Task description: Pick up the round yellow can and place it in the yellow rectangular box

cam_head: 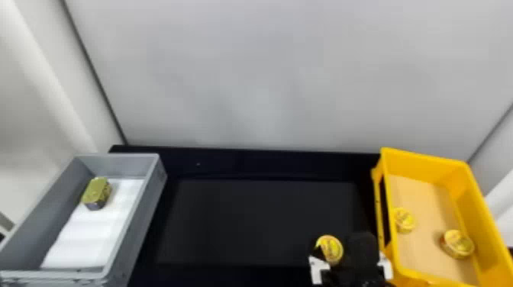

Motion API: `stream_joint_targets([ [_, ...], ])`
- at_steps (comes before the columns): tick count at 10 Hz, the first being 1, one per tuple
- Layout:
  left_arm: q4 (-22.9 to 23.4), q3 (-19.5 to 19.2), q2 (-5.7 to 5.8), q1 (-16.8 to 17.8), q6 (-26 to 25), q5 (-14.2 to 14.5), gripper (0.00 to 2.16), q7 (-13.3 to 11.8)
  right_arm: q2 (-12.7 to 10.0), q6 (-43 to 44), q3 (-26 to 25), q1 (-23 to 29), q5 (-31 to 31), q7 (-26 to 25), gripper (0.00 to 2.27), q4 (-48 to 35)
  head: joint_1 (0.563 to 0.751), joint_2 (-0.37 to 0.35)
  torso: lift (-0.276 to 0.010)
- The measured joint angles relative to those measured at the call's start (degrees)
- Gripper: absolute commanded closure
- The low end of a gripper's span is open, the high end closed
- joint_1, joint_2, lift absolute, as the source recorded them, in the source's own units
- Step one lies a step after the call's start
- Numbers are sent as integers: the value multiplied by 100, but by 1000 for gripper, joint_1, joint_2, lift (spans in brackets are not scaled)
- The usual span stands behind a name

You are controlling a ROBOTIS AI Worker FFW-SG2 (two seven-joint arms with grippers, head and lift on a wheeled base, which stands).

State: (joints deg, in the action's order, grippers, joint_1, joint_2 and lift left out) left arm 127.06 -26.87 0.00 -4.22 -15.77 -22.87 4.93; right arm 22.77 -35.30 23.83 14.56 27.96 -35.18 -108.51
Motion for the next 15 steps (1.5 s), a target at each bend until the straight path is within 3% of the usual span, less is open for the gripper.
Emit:
stream_joint_targets([
  [4,10,-27,0,7,13,-5,88,-6,23,-379,29,15,293,-380,188,-276,694,14,-56],
  [15,30,27,0,8,51,-15,88,-9,-42,-138,192,-512,381,-63,199,400,694,14,-56],
])
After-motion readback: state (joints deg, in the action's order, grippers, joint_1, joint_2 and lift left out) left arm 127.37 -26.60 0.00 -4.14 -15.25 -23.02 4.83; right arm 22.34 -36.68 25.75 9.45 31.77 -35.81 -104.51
